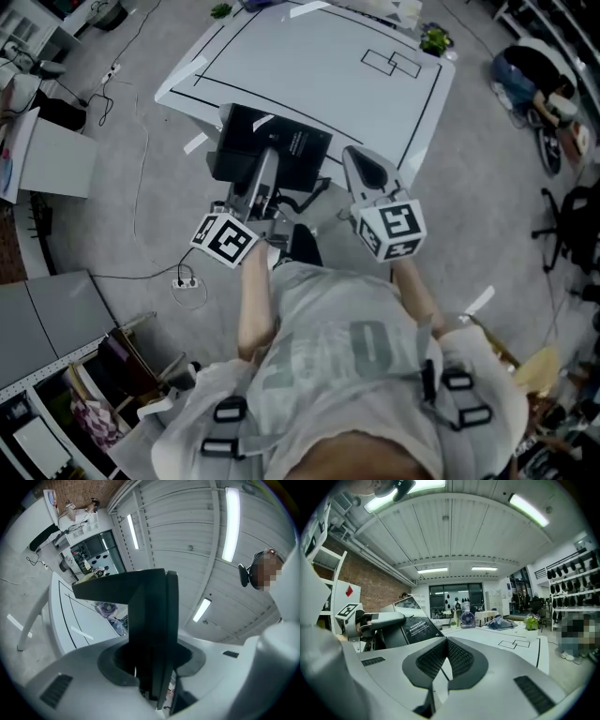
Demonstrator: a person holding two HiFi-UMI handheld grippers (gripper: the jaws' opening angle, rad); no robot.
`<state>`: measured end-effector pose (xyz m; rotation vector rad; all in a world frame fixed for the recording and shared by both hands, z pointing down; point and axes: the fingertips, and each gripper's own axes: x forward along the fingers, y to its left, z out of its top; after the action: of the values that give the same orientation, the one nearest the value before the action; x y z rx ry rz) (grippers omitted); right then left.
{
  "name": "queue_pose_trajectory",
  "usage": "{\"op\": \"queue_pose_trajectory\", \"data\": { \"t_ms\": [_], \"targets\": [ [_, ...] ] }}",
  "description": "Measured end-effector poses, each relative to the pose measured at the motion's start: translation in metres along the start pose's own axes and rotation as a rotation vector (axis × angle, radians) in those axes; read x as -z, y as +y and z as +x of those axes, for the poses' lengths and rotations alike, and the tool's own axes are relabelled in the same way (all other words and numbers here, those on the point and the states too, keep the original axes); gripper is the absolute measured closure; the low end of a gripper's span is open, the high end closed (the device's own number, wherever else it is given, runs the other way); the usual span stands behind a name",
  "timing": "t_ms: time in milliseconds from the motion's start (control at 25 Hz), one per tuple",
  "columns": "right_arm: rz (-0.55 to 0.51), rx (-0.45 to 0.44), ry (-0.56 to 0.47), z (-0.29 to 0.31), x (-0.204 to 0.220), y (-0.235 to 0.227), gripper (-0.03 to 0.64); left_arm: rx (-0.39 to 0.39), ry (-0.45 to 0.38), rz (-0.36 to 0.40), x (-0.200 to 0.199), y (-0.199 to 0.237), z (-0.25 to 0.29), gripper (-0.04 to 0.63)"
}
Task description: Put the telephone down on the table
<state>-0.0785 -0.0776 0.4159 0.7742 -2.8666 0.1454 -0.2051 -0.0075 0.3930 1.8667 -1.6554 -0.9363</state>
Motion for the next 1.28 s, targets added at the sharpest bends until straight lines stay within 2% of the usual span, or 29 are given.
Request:
{"op": "queue_pose_trajectory", "data": {
  "t_ms": [240, 480, 680, 840, 1080, 1280],
  "targets": [
    [0.017, 0.043, 0.009, 0.062, -0.035, -0.011, 0.609, 0.033, 0.065, -0.009, -0.05, 0.028, 0.045, 0.431],
    [0.062, 0.099, -0.018, 0.103, -0.054, -0.028, 0.609, 0.097, 0.124, -0.006, -0.08, 0.049, 0.082, 0.431],
    [0.063, 0.148, 0.02, 0.113, -0.039, -0.047, 0.609, 0.098, 0.184, 0.0, -0.069, 0.061, 0.099, 0.431],
    [0.088, 0.152, 0.02, 0.115, -0.035, -0.065, 0.609, 0.113, 0.206, -0.013, -0.06, 0.065, 0.113, 0.431],
    [0.065, 0.157, 0.021, 0.111, -0.034, -0.079, 0.609, 0.169, 0.278, 0.041, -0.052, 0.061, 0.128, 0.431],
    [0.092, 0.202, 0.025, 0.104, -0.031, -0.093, 0.609, 0.183, 0.34, 0.045, -0.042, 0.062, 0.145, 0.431]
  ]
}}
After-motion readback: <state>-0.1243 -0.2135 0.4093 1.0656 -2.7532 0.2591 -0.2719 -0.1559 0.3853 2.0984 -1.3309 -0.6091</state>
